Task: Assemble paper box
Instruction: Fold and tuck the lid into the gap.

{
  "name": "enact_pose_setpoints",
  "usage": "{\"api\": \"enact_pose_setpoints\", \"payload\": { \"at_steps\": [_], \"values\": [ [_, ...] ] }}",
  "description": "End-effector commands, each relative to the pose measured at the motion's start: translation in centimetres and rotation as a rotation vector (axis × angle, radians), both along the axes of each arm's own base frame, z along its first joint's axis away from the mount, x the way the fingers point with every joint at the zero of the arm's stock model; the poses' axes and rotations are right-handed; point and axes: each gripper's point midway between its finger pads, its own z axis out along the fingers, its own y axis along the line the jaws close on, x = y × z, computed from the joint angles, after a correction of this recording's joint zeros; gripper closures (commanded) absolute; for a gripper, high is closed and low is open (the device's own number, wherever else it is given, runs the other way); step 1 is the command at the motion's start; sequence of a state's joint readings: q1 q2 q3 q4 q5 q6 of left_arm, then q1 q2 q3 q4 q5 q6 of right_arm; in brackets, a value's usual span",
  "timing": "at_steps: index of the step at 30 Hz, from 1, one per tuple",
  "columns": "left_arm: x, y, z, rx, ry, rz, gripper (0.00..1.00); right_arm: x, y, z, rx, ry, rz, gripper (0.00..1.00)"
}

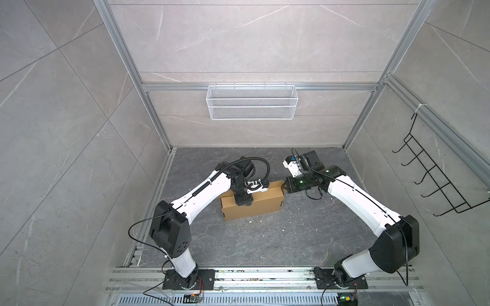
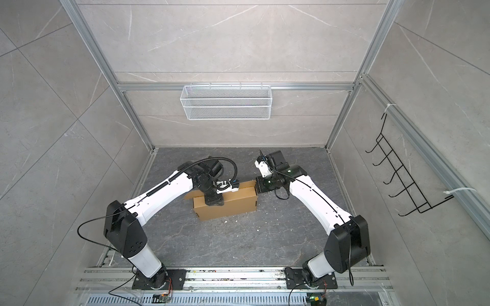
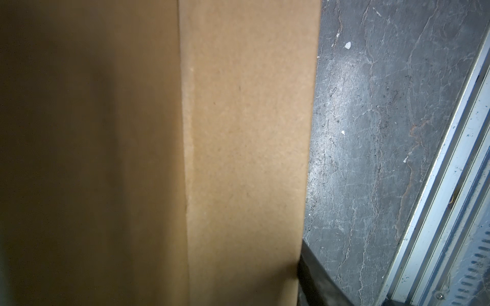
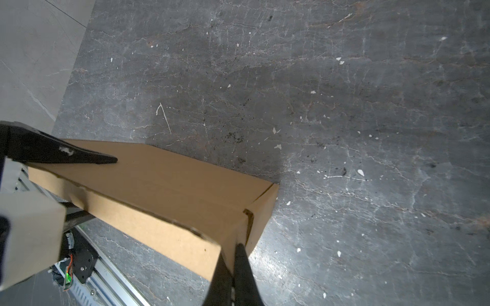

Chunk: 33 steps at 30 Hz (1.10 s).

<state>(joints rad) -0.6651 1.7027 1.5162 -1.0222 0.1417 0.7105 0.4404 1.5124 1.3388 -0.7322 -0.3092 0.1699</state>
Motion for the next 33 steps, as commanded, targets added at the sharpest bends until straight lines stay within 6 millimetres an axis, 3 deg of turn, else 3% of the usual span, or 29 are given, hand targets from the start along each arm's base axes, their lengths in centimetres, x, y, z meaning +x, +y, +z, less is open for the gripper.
{"api": "enact_pose_setpoints", "payload": {
  "at_steps": [1,7,16,27,33],
  "values": [
    [0.2,-0.2,-3.3,0.048,0.049,-0.011,0.61,-1.3,2.0,2.6,0.126,-0.001,0.037,1.00],
    [0.0,-0.1,-3.4,0.054,0.052,-0.005,0.60,-1.2,1.2,0.9,0.101,0.004,-0.026,1.00],
    [0.9,0.5,-2.7,0.080,0.014,0.044,0.47,-1.2,-0.3,0.8,0.032,-0.025,-0.097,1.00],
    [0.9,0.2,-3.3,0.068,0.019,0.031,0.51,-2.4,0.9,0.9,0.107,-0.005,-0.114,1.00],
    [0.9,0.4,-3.4,0.075,0.019,0.031,0.51,-2.9,0.0,-1.8,0.038,0.032,-0.125,1.00]
  ]
}}
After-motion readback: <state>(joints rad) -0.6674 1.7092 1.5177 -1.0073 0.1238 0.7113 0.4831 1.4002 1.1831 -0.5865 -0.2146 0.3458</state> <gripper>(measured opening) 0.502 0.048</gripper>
